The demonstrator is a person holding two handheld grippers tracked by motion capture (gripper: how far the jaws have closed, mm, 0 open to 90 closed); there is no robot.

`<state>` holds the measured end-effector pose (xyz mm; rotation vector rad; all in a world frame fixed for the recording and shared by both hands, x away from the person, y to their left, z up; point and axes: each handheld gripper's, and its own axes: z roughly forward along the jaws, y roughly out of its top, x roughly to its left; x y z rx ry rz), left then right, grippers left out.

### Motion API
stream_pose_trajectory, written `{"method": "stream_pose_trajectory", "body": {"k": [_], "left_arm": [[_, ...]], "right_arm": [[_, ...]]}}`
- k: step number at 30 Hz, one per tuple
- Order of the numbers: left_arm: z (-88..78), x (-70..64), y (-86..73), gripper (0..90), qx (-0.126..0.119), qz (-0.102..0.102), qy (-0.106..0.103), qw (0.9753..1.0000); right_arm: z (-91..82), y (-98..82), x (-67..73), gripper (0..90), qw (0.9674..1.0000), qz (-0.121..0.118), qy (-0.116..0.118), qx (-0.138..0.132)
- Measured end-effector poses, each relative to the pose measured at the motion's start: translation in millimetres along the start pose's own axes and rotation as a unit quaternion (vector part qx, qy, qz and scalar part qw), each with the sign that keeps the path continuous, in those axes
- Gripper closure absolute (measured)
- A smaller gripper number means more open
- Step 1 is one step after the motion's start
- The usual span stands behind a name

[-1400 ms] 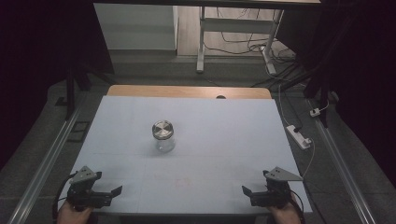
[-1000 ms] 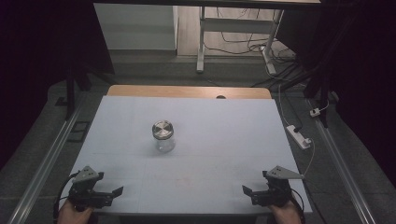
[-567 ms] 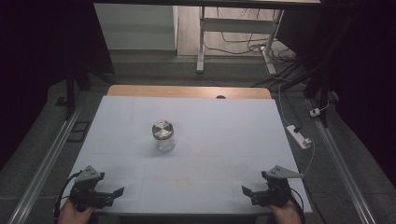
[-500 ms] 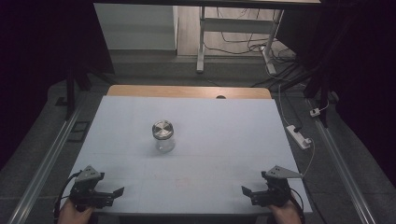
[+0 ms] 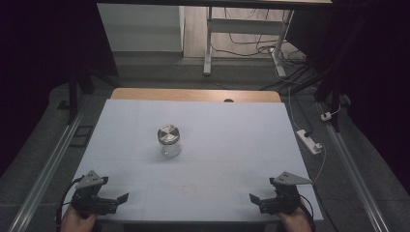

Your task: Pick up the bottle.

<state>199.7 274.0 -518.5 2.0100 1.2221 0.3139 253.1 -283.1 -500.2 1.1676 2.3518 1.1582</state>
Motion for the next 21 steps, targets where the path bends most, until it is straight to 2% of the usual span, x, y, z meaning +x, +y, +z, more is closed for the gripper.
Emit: {"method": "stream_pose_trajectory", "body": {"k": [11,21], "left_arm": [[3.4,0.3,4.3,0.0,-0.004,0.01,0.01,0.9999],[9.4,-2.7,11.6,0.0,-0.007,0.013,-0.005,0.9999]], "right_arm": [[1.2,0.3,0.4,0.0,1.0,0.0,0.002,0.005],[1.1,0.4,0.8,0.0,1.0,-0.004,0.002,0.005]]}}
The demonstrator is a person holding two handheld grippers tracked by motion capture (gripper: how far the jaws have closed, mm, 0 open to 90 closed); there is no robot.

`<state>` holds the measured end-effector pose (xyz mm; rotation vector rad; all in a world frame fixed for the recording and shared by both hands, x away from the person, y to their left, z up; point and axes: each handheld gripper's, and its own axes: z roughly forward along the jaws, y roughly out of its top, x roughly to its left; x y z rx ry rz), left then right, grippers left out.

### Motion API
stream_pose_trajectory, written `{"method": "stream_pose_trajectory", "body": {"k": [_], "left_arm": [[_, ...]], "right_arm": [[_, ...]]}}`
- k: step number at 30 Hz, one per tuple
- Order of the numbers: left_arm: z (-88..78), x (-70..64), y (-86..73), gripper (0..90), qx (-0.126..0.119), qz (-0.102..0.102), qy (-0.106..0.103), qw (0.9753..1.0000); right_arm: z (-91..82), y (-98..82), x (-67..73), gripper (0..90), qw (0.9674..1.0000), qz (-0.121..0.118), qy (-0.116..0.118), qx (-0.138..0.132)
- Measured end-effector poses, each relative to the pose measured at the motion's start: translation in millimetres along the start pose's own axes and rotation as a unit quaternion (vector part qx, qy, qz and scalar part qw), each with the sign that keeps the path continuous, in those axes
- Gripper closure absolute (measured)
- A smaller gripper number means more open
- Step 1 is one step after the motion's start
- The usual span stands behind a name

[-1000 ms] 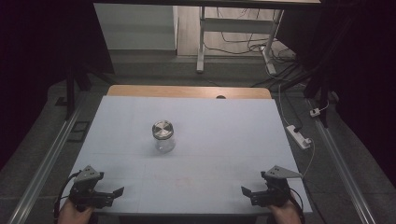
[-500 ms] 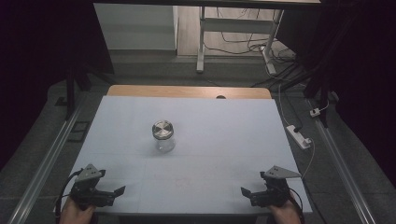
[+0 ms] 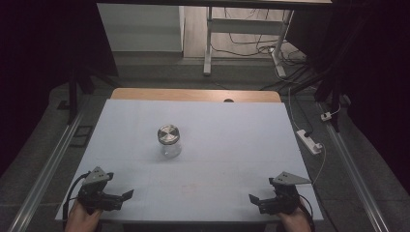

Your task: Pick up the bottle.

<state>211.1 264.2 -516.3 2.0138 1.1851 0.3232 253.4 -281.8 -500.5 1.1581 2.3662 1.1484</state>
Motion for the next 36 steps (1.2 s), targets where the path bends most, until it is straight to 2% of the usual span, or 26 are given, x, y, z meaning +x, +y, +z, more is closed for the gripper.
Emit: {"method": "stream_pose_trajectory", "body": {"k": [9,14,16,24,31,34,36], "left_arm": [[6.0,-0.9,7.2,0.0,-0.006,0.002,-0.005,1.0],[10.9,0.7,12.0,0.0,-0.009,-0.002,-0.019,0.9998],[13.2,1.9,14.6,0.0,-0.011,0.002,-0.025,0.9996],[21.6,2.8,25.6,0.0,-0.016,0.028,-0.019,0.9993],[33.6,9.1,38.9,0.0,-0.028,0.044,-0.029,0.9982],[40.4,10.6,45.1,0.0,-0.025,0.049,-0.033,0.9979],[46.1,10.6,48.4,0.0,-0.027,0.052,-0.042,0.9974]], "right_arm": [[0.6,0.2,0.0,0.0,1.0,-0.001,0.001,0.002],[0.4,0.2,1.2,0.0,1.0,-0.008,0.001,0.001],[0.7,0.3,1.3,0.0,1.0,-0.007,0.001,0.002],[1.0,0.4,1.2,0.0,1.0,-0.006,0.002,0.003],[1.3,0.5,1.2,0.0,1.0,-0.007,0.003,0.005],[1.3,0.5,1.3,0.0,0.9999,-0.008,0.004,0.006],[1.5,0.6,1.4,0.0,0.9999,-0.008,0.003,0.007]]}}
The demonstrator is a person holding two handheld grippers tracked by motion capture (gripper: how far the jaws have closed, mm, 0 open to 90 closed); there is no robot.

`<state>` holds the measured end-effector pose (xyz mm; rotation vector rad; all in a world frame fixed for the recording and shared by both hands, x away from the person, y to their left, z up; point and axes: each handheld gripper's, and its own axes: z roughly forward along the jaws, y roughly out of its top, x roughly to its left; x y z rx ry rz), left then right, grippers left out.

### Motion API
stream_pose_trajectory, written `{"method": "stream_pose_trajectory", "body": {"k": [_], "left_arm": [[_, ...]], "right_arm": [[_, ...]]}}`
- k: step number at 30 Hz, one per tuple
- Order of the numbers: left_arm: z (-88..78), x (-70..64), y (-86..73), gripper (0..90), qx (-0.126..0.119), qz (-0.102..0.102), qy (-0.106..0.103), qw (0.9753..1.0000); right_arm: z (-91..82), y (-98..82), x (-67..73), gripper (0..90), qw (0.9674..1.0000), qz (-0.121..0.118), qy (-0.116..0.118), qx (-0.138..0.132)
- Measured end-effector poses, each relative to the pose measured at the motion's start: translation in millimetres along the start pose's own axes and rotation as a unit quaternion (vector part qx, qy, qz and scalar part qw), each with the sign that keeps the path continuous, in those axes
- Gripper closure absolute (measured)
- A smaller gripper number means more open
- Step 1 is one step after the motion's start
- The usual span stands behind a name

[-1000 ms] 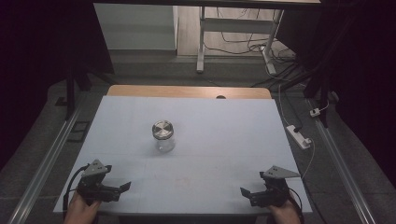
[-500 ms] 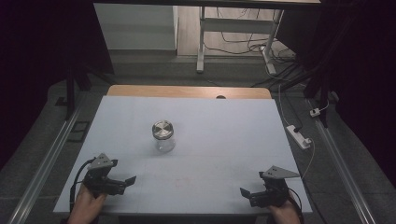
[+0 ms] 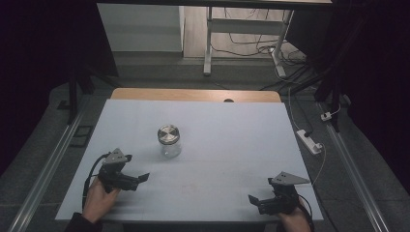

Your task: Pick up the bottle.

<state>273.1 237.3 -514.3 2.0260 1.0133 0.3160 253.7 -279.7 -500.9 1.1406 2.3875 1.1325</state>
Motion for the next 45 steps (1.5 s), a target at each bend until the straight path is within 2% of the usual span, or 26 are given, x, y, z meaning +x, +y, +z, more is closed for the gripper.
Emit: {"method": "stream_pose_trajectory", "body": {"k": [9,14,21,26,28,32,39,45], "left_arm": [[16.5,1.1,15.9,0.0,-0.005,0.016,0.006,0.9999],[28.9,5.9,26.1,0.0,0.003,0.005,-0.014,0.9999],[43.1,9.6,40.3,0.0,0.017,0.006,-0.009,0.9998],[50.7,13.9,47.5,0.0,0.014,0.001,-0.008,0.9999],[56.6,16.8,52.6,0.0,0.008,-0.004,-0.018,0.9998],[65.3,18.5,59.3,0.0,0.007,0.0,-0.032,0.9995],[82.4,20.4,70.7,0.0,0.011,0.015,-0.035,0.9992],[97.0,22.7,78.8,0.0,0.017,0.019,-0.037,0.999]], "right_arm": [[0.4,0.1,0.1,0.0,1.0,-0.001,0.0,0.001],[0.4,0.1,0.0,0.0,1.0,-0.001,0.0,0.002],[0.5,0.0,0.0,0.0,1.0,-0.001,0.0,0.001],[0.9,0.1,0.1,0.0,1.0,-0.002,0.0,0.002],[1.0,0.1,0.1,0.0,1.0,-0.002,0.001,0.004],[1.0,0.1,-0.1,0.0,1.0,-0.002,0.001,0.004],[1.5,0.1,0.1,0.0,1.0,-0.001,0.002,0.004],[1.7,0.2,0.0,0.0,1.0,-0.002,0.003,0.006]]}}
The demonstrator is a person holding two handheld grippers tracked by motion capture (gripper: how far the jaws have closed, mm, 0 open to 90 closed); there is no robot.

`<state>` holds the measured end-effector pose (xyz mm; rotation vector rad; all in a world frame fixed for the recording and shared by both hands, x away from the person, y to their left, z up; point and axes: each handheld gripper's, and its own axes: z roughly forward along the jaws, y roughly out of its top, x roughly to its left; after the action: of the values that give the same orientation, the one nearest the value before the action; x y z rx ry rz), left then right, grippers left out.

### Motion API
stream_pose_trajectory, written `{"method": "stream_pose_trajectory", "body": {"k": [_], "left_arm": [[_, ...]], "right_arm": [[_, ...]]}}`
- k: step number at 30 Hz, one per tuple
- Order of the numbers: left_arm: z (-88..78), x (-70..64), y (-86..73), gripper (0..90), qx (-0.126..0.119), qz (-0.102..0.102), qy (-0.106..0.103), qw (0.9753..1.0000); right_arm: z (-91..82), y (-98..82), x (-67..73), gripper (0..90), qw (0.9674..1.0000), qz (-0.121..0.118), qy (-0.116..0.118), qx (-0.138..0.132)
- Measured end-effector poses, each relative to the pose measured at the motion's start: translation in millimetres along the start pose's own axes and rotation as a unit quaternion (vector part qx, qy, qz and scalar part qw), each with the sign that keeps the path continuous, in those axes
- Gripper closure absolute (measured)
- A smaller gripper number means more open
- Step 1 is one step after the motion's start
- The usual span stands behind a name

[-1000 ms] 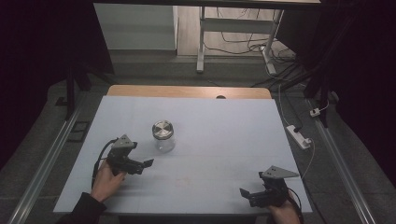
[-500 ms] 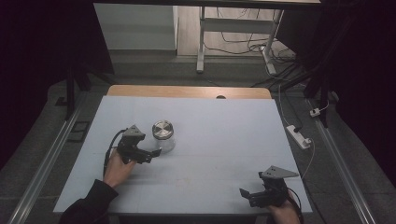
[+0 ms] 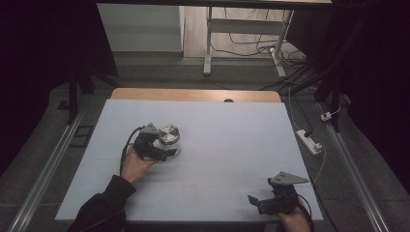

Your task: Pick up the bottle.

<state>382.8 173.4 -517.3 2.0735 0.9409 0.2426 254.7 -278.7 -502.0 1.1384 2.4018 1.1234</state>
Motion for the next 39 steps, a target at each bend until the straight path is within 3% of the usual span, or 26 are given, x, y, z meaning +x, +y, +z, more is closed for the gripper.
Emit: {"method": "stream_pose_trajectory", "body": {"k": [6,15,26,39], "left_arm": [[9.9,-0.6,6.9,1.2,0.004,0.012,0.008,0.9999],[15.7,-2.4,11.1,14.0,0.008,0.024,0.033,0.9991],[15.2,-6.3,11.6,15.0,0.01,0.018,0.051,0.9985],[7.2,-7.0,13.5,15.1,0.009,0.024,0.055,0.9982]], "right_arm": [[0.0,0.0,-0.3,0.0,1.0,-0.001,0.0,0.001],[0.0,0.0,-0.7,0.0,1.0,0.0,0.001,0.001],[0.0,-0.1,0.0,0.0,1.0,-0.002,0.001,0.0],[-0.4,0.0,0.7,0.0,1.0,-0.004,0.001,0.001]]}}
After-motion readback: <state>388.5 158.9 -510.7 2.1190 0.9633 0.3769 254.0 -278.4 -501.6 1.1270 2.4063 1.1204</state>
